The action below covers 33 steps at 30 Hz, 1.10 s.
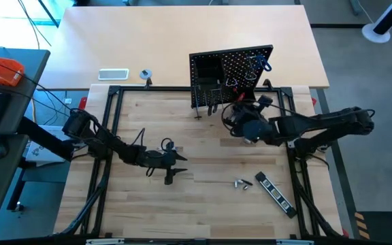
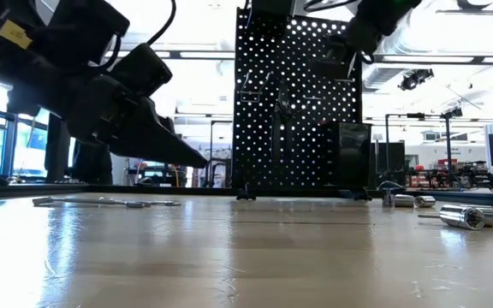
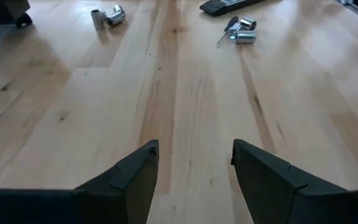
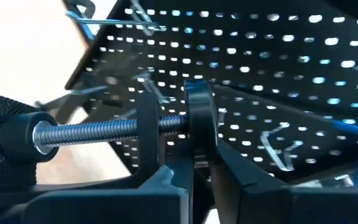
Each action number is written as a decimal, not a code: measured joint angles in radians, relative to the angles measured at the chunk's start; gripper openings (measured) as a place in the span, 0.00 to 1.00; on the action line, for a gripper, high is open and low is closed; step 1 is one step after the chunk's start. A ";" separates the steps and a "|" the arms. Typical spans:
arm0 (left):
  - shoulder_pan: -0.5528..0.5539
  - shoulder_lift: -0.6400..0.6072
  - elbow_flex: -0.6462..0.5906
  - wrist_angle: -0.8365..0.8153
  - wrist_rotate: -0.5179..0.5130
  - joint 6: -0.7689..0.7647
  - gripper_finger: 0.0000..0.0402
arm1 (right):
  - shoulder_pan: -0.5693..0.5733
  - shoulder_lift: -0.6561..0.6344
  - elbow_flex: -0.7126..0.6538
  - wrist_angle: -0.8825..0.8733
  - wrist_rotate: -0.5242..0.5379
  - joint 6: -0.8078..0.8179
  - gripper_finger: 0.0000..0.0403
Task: Hang tools onto peg board
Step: Hang the black clamp on the peg board
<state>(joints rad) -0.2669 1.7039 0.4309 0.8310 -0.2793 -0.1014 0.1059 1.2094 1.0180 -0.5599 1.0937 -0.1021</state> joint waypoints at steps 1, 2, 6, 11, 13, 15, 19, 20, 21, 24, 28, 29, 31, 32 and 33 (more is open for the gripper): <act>0.002 0.000 0.000 -0.005 0.003 -0.001 0.50 | -0.007 -0.011 0.000 -0.001 0.006 -0.010 0.06; 0.005 0.000 0.000 -0.009 0.006 -0.002 0.50 | -0.017 -0.022 0.000 -0.002 0.012 -0.018 0.06; 0.005 0.000 0.000 -0.026 0.008 -0.017 0.50 | -0.060 -0.046 0.000 -0.002 0.033 -0.088 0.06; 0.005 0.000 0.000 -0.041 0.008 -0.017 0.50 | -0.116 -0.037 0.000 0.002 0.023 -0.256 0.06; 0.006 0.000 0.000 -0.043 0.007 -0.013 0.50 | -0.138 -0.027 0.000 0.001 0.022 -0.309 0.06; 0.011 0.000 0.000 -0.043 0.008 -0.011 0.50 | -0.155 -0.024 0.000 0.002 0.012 -0.356 0.06; 0.024 0.000 0.000 -0.043 0.004 -0.017 0.50 | -0.178 -0.019 0.000 0.006 -0.003 -0.419 0.06; 0.026 0.000 0.000 -0.043 0.004 -0.017 0.50 | -0.183 -0.019 0.000 0.008 -0.003 -0.430 0.06; 0.029 0.000 0.000 -0.042 0.003 -0.017 0.50 | -0.187 -0.020 0.000 0.011 -0.003 -0.439 0.06; 0.032 0.000 0.000 -0.039 0.003 -0.017 0.50 | -0.195 -0.019 0.000 0.013 -0.006 -0.467 0.06; 0.032 0.000 0.000 -0.039 0.004 -0.017 0.50 | -0.208 -0.015 0.000 0.019 -0.006 -0.512 0.06; 0.032 0.000 0.000 -0.039 0.003 -0.018 0.50 | -0.210 -0.015 0.000 0.025 -0.011 -0.529 0.06; 0.032 0.000 0.000 -0.039 0.004 -0.021 0.50 | -0.220 -0.015 0.000 0.047 -0.029 -0.553 0.06; 0.032 0.000 0.000 -0.038 0.003 -0.022 0.50 | -0.228 -0.015 0.000 0.060 -0.039 -0.568 0.06; 0.032 0.000 0.000 -0.036 0.003 -0.025 0.50 | -0.235 -0.015 0.000 0.070 -0.051 -0.579 0.06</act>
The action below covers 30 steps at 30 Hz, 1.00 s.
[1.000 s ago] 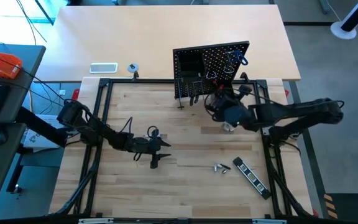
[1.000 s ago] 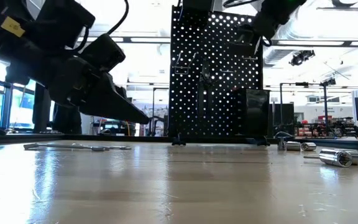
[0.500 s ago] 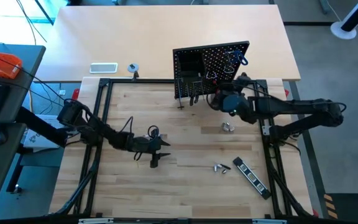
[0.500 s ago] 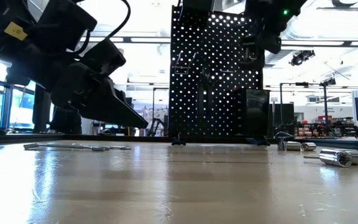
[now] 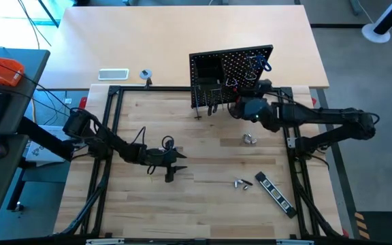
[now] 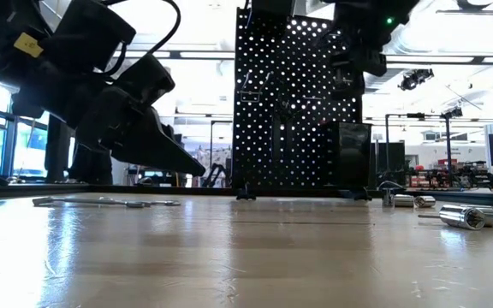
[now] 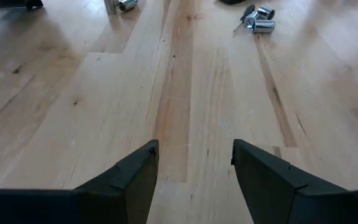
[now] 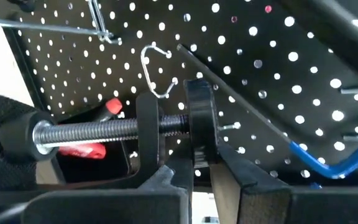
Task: Hang tools onto peg board
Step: Hang the black clamp on the peg board
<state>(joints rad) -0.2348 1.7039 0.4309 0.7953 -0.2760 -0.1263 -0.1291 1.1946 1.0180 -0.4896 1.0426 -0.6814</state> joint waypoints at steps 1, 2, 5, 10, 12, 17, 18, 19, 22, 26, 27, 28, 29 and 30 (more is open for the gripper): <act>0.000 0.000 0.000 0.003 0.000 0.000 0.50 | -0.008 0.000 0.000 0.010 -0.009 -0.012 0.06; 0.000 0.000 0.000 0.004 0.000 -0.001 0.50 | -0.016 0.002 0.000 0.019 -0.017 -0.023 0.06; 0.000 0.000 0.000 0.003 0.000 -0.001 0.50 | -0.041 0.017 0.000 0.031 -0.034 -0.058 0.06; 0.000 0.000 0.000 0.001 0.000 -0.002 0.50 | -0.062 0.061 0.000 0.034 -0.049 -0.109 0.06; 0.000 0.000 0.000 -0.005 0.000 -0.003 0.50 | -0.063 0.079 0.000 0.037 -0.049 -0.128 0.06; 0.000 0.000 0.000 -0.014 0.000 -0.004 0.50 | -0.074 0.119 0.000 0.050 -0.035 -0.164 0.06; 0.000 0.000 0.000 -0.014 0.000 -0.004 0.50 | -0.077 0.124 0.000 0.050 -0.027 -0.166 0.06; 0.000 0.000 0.000 -0.015 0.000 -0.004 0.50 | -0.080 0.126 0.000 0.052 -0.026 -0.166 0.06; 0.000 0.000 0.000 -0.015 0.000 -0.004 0.50 | -0.080 0.126 0.000 0.061 -0.023 -0.174 0.06; -0.001 0.000 0.000 -0.018 0.000 -0.003 0.50 | -0.081 0.122 0.000 0.070 -0.021 -0.184 0.06; -0.001 0.000 0.000 -0.018 0.000 -0.003 0.50 | -0.081 0.122 0.000 0.075 -0.021 -0.184 0.06; -0.001 0.000 0.000 -0.018 0.000 -0.003 0.50 | -0.081 0.122 0.000 0.078 -0.022 -0.189 0.06; -0.001 0.000 0.000 -0.018 0.000 -0.003 0.50 | -0.081 0.122 0.000 0.082 -0.022 -0.193 0.06; -0.001 0.000 0.000 -0.018 0.000 -0.003 0.50 | -0.081 0.122 0.000 0.085 -0.022 -0.198 0.06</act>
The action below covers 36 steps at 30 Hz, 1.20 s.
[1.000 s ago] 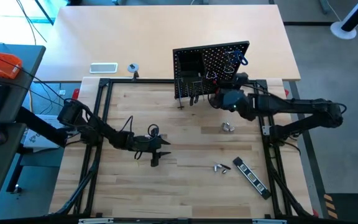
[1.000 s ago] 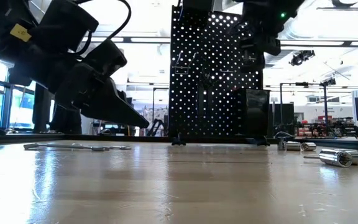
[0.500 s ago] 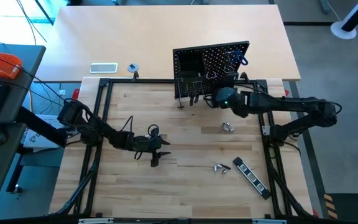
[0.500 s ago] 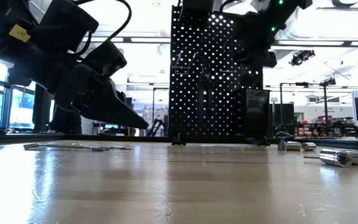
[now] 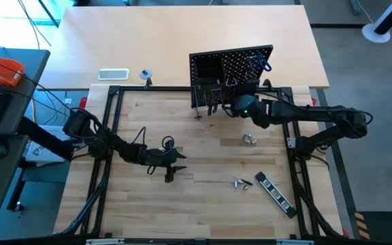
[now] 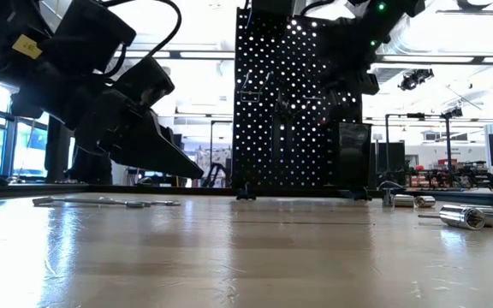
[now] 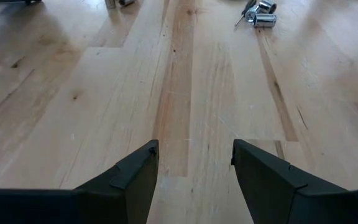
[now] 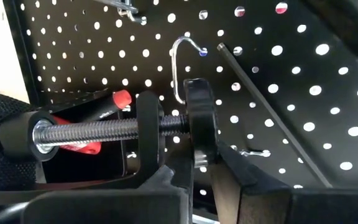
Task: Hang tools onto peg board
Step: Hang the black clamp on the peg board
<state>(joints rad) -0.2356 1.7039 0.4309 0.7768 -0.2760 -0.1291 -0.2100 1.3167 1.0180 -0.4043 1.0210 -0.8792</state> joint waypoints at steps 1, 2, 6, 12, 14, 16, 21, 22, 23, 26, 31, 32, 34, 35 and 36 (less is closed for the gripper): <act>0.000 0.000 0.000 -0.001 0.000 0.000 0.50 | 0.000 0.000 0.000 0.003 0.000 -0.001 0.06; 0.000 0.000 0.000 -0.001 0.000 0.000 0.50 | 0.000 0.000 0.000 0.003 -0.001 -0.002 0.06; 0.000 0.000 0.000 -0.002 0.000 0.000 0.50 | 0.000 -0.002 0.000 0.012 0.000 -0.014 0.06; 0.000 0.000 0.000 -0.003 0.000 0.000 0.50 | 0.000 -0.003 0.000 0.030 0.022 -0.041 0.06; 0.000 0.000 0.000 -0.003 0.000 0.000 0.50 | -0.001 -0.003 0.000 0.034 0.022 -0.045 0.06; 0.000 0.000 0.000 -0.003 0.000 0.000 0.50 | -0.011 -0.003 0.000 0.035 0.021 -0.045 0.06; 0.000 0.000 0.000 -0.003 0.000 -0.001 0.50 | -0.053 -0.003 0.000 0.035 0.005 -0.039 0.06; 0.000 0.000 0.000 -0.003 0.000 -0.001 0.50 | -0.061 -0.003 0.000 0.037 -0.008 -0.038 0.06; 0.000 0.000 0.000 -0.003 0.000 -0.001 0.50 | -0.068 -0.003 0.000 0.041 -0.018 -0.038 0.06; 0.000 0.000 0.000 -0.004 0.000 -0.002 0.50 | -0.080 -0.003 0.000 0.044 -0.036 -0.038 0.06; 0.000 0.000 0.000 -0.015 0.000 -0.008 0.50 | -0.092 -0.003 0.000 0.043 -0.056 -0.044 0.06; 0.000 0.000 0.000 -0.018 0.000 -0.008 0.50 | -0.092 -0.003 0.000 0.044 -0.058 -0.045 0.06; 0.000 0.000 0.000 -0.021 0.000 -0.008 0.50 | -0.092 -0.003 0.000 0.044 -0.057 -0.046 0.06; 0.000 0.000 0.000 -0.021 0.000 -0.008 0.50 | -0.092 -0.003 0.000 0.044 -0.056 -0.046 0.06; 0.000 0.000 0.000 -0.021 0.000 -0.008 0.50 | -0.092 -0.003 0.000 0.044 -0.057 -0.046 0.06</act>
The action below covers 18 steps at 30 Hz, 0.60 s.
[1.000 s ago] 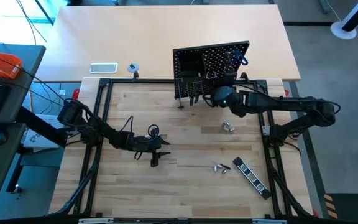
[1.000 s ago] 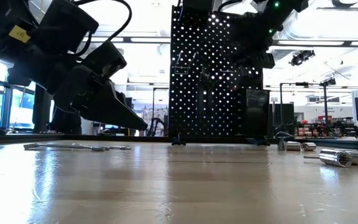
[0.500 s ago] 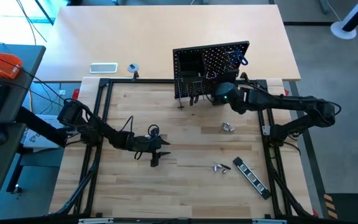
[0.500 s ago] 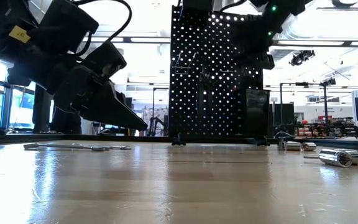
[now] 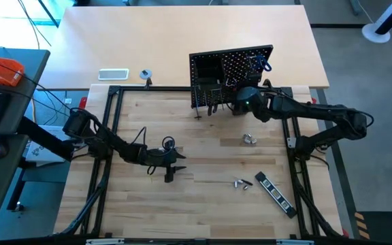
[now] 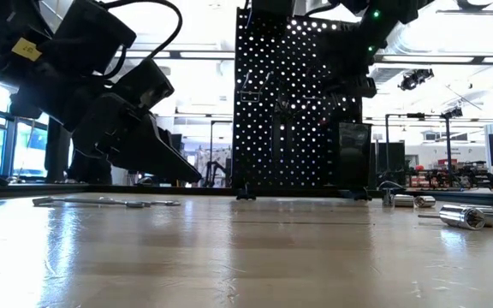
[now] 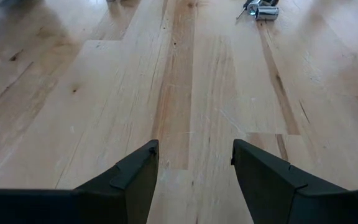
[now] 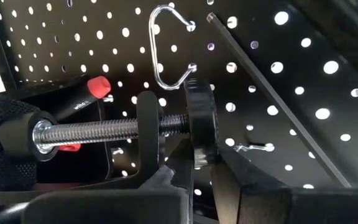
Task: Hang tools onto peg board
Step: Hang the black clamp on the peg board
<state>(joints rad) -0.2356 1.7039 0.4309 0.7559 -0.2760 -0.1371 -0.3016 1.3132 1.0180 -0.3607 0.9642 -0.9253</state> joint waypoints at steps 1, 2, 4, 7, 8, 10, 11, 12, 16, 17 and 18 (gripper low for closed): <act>0.000 0.000 0.000 0.000 0.000 0.000 0.50 | 0.000 0.000 0.000 0.000 0.000 0.000 0.06; 0.000 0.000 0.000 0.000 0.000 0.000 0.50 | 0.000 0.000 0.000 0.001 0.000 0.000 0.06; 0.000 0.000 0.000 -0.001 0.000 0.000 0.50 | 0.000 0.000 0.000 0.007 0.001 0.000 0.06; 0.000 0.000 0.000 -0.002 0.000 -0.002 0.50 | 0.008 0.000 0.000 0.022 0.018 0.000 0.06; 0.000 0.000 0.000 -0.003 0.002 -0.007 0.50 | 0.013 0.000 0.000 0.023 0.029 0.000 0.06; 0.000 0.000 0.000 -0.004 0.002 -0.009 0.50 | 0.027 -0.002 0.000 0.028 0.051 0.000 0.06; 0.000 0.000 0.000 -0.004 0.003 -0.009 0.50 | 0.034 -0.006 0.000 0.029 0.058 0.000 0.06; 0.000 0.000 0.000 -0.005 0.002 -0.009 0.50 | 0.043 -0.012 0.000 0.031 0.066 0.001 0.06; 0.000 0.000 0.000 -0.005 0.004 -0.009 0.50 | 0.081 -0.047 0.000 0.034 0.081 0.053 0.06; 0.000 0.000 0.000 -0.005 0.004 -0.010 0.50 | 0.094 -0.056 0.000 0.033 0.077 0.071 0.06; 0.000 0.000 0.000 -0.005 0.004 -0.009 0.50 | 0.107 -0.065 0.000 0.033 0.073 0.090 0.06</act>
<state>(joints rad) -0.2359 1.7039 0.4309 0.7506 -0.2722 -0.1463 -0.1947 1.2479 1.0180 -0.3275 1.0376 -0.8357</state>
